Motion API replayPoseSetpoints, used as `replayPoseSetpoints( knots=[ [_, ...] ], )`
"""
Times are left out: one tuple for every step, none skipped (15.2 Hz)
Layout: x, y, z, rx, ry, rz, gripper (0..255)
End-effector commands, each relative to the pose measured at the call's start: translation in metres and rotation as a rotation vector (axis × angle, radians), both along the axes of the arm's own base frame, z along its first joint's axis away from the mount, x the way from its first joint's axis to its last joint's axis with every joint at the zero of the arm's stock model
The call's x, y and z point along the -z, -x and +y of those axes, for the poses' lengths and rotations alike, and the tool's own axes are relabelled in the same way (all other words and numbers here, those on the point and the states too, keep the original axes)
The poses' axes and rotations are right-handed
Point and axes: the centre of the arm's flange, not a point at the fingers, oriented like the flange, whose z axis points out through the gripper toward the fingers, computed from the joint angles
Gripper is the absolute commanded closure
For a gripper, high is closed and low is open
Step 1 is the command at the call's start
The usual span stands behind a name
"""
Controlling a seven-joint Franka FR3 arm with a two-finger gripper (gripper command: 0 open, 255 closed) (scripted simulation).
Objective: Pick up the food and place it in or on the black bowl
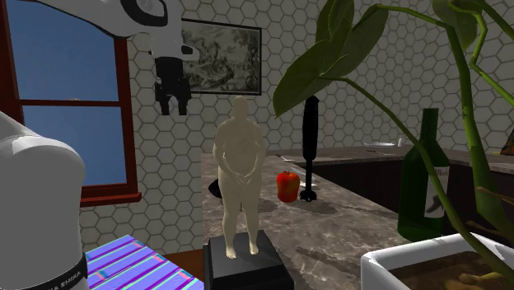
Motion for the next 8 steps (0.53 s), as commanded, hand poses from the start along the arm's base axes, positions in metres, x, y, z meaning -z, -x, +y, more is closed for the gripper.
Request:
replayPoseSetpoints(
  knots=[
    [0.0,0.0,0.0,0.0,0.0,0.0,0],
    [0.005,-0.01,-0.007,0.003,0.001,0.003,0],
    [0.009,-0.02,-0.015,0.006,0.003,0.005,0],
    [0.014,-0.03,-0.022,0.009,0.004,0.008,0],
    [0.019,-0.04,-0.03,0.012,0.006,0.01,0],
    [0.023,-0.05,-0.038,0.016,0.007,0.013,0],
    [0.028,-0.06,-0.045,0.019,0.009,0.015,0],
    [0.033,-0.07,-0.053,0.022,0.01,0.018,0]
  ],
)
